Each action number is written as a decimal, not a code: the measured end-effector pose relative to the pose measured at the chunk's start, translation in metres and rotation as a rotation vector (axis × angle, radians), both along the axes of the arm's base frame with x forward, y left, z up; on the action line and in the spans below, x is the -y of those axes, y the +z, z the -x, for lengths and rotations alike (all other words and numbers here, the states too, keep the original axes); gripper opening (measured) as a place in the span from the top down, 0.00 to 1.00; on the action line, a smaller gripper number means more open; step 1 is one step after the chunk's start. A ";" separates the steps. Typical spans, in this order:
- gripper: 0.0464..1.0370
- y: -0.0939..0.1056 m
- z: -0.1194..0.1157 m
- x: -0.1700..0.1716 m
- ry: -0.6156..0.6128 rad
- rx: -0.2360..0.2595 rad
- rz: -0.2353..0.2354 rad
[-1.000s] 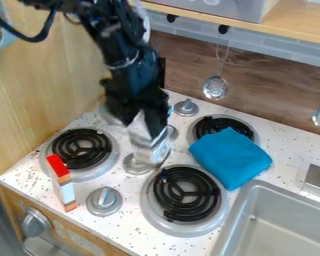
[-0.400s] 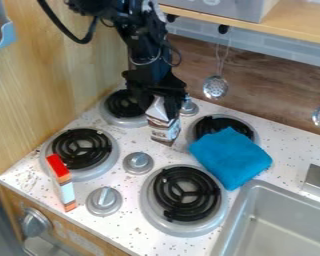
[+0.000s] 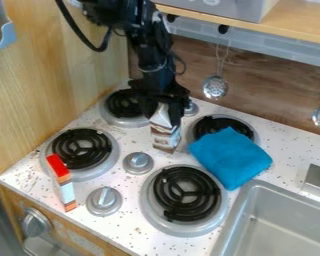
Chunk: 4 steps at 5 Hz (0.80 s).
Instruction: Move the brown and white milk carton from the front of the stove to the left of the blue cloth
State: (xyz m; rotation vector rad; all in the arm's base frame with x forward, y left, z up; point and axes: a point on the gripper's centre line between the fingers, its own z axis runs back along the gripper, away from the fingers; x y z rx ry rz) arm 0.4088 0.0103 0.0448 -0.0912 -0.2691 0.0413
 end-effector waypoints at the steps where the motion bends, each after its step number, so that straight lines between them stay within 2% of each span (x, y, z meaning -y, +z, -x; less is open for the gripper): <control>1: 0.25 -0.009 -0.003 0.007 -0.007 -0.030 0.054; 2: 0.25 -0.005 -0.006 0.011 -0.009 -0.018 0.076; 3: 0.18 -0.004 -0.009 0.012 -0.012 -0.009 0.075; 4: 0.02 -0.003 -0.009 0.010 0.008 -0.014 0.074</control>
